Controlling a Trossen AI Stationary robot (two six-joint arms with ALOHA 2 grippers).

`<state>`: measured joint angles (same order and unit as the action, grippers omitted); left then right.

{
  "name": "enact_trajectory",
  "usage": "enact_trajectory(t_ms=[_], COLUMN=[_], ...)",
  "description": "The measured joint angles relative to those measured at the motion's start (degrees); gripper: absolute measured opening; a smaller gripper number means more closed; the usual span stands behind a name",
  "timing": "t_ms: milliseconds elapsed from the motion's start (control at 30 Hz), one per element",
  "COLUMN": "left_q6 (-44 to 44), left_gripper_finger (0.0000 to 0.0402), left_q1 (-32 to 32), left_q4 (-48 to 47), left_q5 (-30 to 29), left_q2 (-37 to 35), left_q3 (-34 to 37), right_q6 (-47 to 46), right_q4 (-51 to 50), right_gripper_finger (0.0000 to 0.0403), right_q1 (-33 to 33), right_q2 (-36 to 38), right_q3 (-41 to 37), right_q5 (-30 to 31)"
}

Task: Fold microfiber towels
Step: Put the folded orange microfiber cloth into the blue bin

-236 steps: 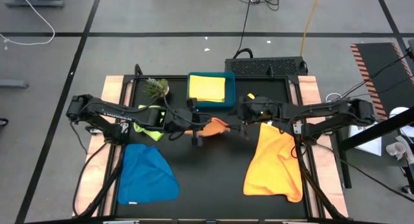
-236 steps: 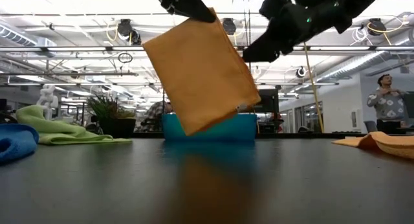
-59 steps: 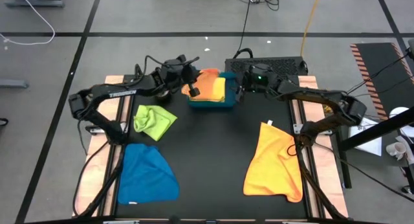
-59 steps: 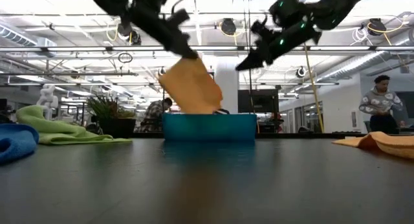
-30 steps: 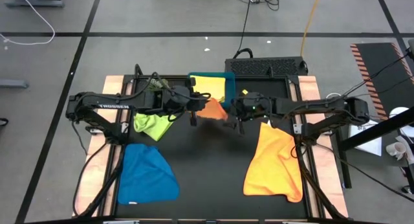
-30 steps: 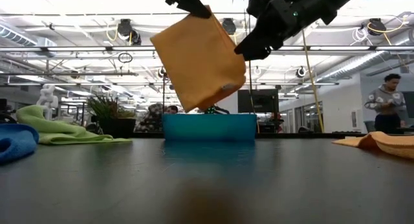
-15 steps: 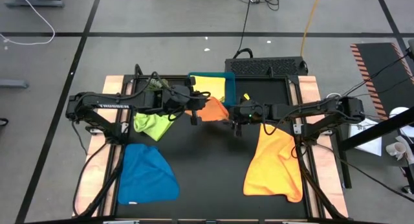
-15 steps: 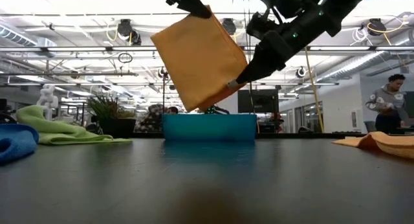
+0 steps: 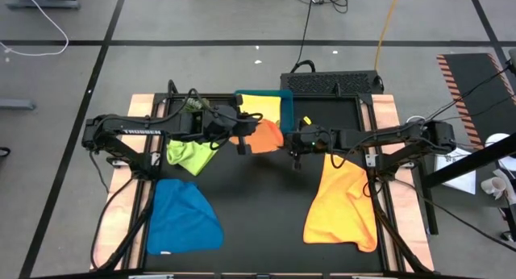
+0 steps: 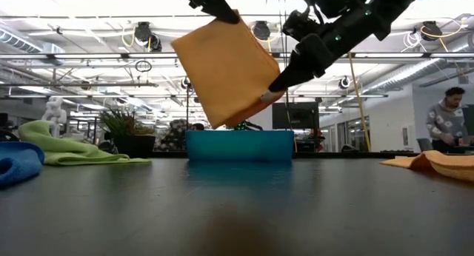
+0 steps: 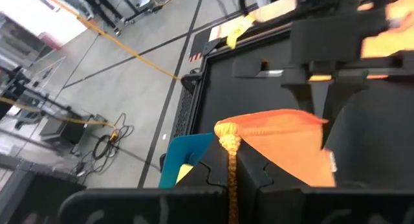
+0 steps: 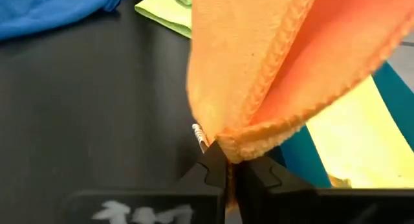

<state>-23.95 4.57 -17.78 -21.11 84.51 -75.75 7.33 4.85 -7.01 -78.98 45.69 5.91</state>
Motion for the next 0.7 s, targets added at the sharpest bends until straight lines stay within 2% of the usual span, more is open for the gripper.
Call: enact_trajectory(t_ms=[167,300,400,700], left_q6=[2.0,4.5,6.2,9.7], left_gripper_finger=[0.0001,0.0001,0.0001,0.0001], left_q1=[1.6,5.2,8.7,19.3], left_q4=[-3.1,-3.4,1.5,22.0], left_q5=[-2.6,-4.3,-3.7,5.0], left_q2=[0.0,0.0,0.0,0.0], left_q3=[0.0,1.3,4.2,15.2], right_q6=[1.5,3.8,6.0,10.5], right_q4=[-2.1,-1.6,-0.5,1.4], right_gripper_finger=[0.0003,0.0002,0.0001,0.0001], right_q1=[0.0,-0.7,-3.0,-14.9], right_q2=[2.5,6.6,7.7,7.8], right_q3=[0.0,0.0,0.0,0.1], right_q5=[0.8,4.7,5.0,3.0])
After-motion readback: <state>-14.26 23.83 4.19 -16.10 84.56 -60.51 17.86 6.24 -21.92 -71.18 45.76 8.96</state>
